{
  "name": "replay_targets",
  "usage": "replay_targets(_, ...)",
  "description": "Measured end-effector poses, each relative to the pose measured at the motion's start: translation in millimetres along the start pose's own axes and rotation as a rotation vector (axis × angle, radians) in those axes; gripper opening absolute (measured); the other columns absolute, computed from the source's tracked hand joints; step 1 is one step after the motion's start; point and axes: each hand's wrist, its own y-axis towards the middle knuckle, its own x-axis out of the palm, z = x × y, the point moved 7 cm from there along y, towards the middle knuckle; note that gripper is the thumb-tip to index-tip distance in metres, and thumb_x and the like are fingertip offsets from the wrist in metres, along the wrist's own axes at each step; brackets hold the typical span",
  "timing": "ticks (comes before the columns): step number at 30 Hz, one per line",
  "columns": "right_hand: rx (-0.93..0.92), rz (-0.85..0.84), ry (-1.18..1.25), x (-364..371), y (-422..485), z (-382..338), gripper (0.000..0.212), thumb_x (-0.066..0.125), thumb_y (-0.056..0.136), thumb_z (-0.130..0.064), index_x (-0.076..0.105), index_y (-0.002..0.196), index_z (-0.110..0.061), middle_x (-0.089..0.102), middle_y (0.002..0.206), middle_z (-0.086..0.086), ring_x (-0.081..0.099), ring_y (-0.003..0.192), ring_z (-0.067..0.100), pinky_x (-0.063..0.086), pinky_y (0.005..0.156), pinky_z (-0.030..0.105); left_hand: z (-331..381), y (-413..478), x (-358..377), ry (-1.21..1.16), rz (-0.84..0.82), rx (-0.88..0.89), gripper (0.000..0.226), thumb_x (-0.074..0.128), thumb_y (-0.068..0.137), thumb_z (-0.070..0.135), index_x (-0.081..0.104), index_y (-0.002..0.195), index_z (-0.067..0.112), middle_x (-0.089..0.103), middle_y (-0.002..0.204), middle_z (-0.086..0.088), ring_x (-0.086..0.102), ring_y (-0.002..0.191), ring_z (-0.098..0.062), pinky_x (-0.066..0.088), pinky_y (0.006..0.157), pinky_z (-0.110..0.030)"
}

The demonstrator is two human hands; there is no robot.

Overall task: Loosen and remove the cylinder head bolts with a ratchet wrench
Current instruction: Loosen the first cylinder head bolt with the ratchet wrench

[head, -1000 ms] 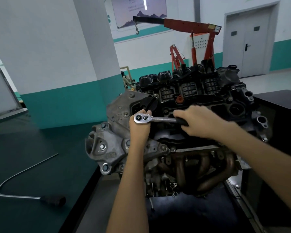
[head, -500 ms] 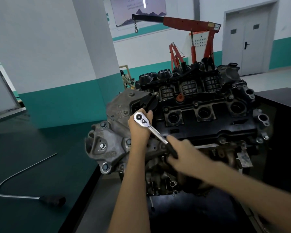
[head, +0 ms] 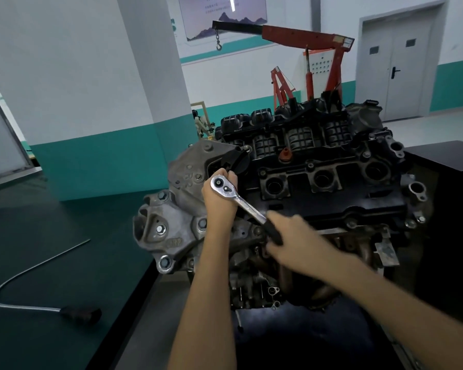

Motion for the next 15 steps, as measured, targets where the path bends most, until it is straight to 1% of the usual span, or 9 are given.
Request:
replay_targets(2,0.065,0.037,0.245,32.9,-10.9,-14.8,0.019,0.056,0.079,-0.015,0.044,0.089,-0.024,0.055,0.071,0.006,0.058,0.064,0.030,0.048,0.056,0.035,2.1,-1.8,-0.2,0.043,-0.001,0.029,0.049,0.054,0.092,0.000,0.022,0.060,0.018,0.020,0.060,0.001,0.018,0.059,-0.013,0.020,0.056,-0.029)
replay_targets(3,0.094,0.075,0.315,44.7,-13.2,-21.4,0.021,0.056,0.079,-0.014,0.048,0.097,-0.022,0.058,0.072,0.006,0.060,0.066,0.030,0.051,0.058,0.037,4.0,-3.3,-0.4,0.063,-0.008,0.052,0.049,0.055,0.093,0.001,0.022,0.061,0.018,0.020,0.060,0.001,0.019,0.060,-0.013,0.020,0.056,-0.029)
replay_targets(5,0.110,0.100,0.369,56.7,-14.8,-27.9,0.024,0.056,0.081,-0.013,0.049,0.104,-0.017,0.061,0.075,0.006,0.061,0.069,0.028,0.052,0.061,0.038,5.4,-4.7,-1.1,0.090,-0.026,0.079,0.048,0.055,0.094,0.002,0.023,0.061,0.018,0.021,0.061,0.001,0.019,0.059,-0.012,0.020,0.054,-0.025)
replay_targets(7,0.082,0.053,0.330,45.9,-11.8,-20.0,0.021,0.056,0.079,-0.011,0.048,0.097,-0.017,0.060,0.076,0.009,0.060,0.068,0.027,0.049,0.059,0.035,1.2,-2.6,-1.2,0.095,-0.040,0.046,0.048,0.057,0.092,0.001,0.025,0.061,0.017,0.022,0.060,0.000,0.021,0.058,-0.011,0.021,0.052,-0.022)
replay_targets(8,0.045,0.004,0.281,33.7,-8.4,-12.7,0.019,0.057,0.077,-0.009,0.047,0.091,-0.018,0.058,0.072,0.008,0.058,0.063,0.020,0.045,0.056,0.030,-0.9,-1.4,-1.4,0.102,-0.048,0.021,0.047,0.060,0.090,0.002,0.026,0.060,0.016,0.025,0.059,0.000,0.023,0.058,-0.012,0.023,0.052,-0.023)
replay_targets(10,-0.061,-0.111,0.116,-2.7,5.6,1.1,0.021,0.060,0.075,-0.005,0.047,0.081,-0.020,0.051,0.062,-0.003,0.052,0.052,0.004,0.036,0.049,0.017,-3.3,1.4,-0.9,0.107,-0.080,-0.004,0.043,0.064,0.088,0.005,0.034,0.058,0.015,0.033,0.056,0.000,0.030,0.055,-0.012,0.028,0.053,-0.025)
replay_targets(12,-0.166,-0.197,-0.170,-43.8,30.7,9.1,0.025,0.062,0.077,-0.007,0.048,0.079,-0.027,0.047,0.058,-0.008,0.048,0.044,0.000,0.029,0.043,0.010,-4.5,1.7,1.3,0.078,-0.126,-0.013,0.039,0.067,0.087,0.009,0.040,0.060,0.013,0.039,0.055,-0.001,0.034,0.052,-0.009,0.030,0.050,-0.021)
replay_targets(14,-0.263,-0.227,-0.492,-75.6,59.2,8.6,0.020,0.061,0.082,-0.014,0.053,0.092,-0.028,0.044,0.063,-0.012,0.043,0.048,-0.001,0.032,0.047,0.015,-3.6,-0.4,4.6,0.077,-0.157,-0.017,0.040,0.066,0.090,0.012,0.041,0.059,0.013,0.039,0.055,-0.001,0.033,0.050,-0.005,0.029,0.049,-0.019)
replay_targets(15,-0.302,-0.218,-0.593,-85.0,71.2,5.9,0.018,0.060,0.084,-0.017,0.053,0.098,-0.026,0.043,0.065,-0.012,0.042,0.052,0.000,0.035,0.050,0.020,-2.7,-0.4,5.2,0.092,-0.153,-0.013,0.041,0.064,0.091,0.013,0.040,0.058,0.014,0.038,0.055,0.000,0.032,0.050,-0.003,0.029,0.050,-0.019)
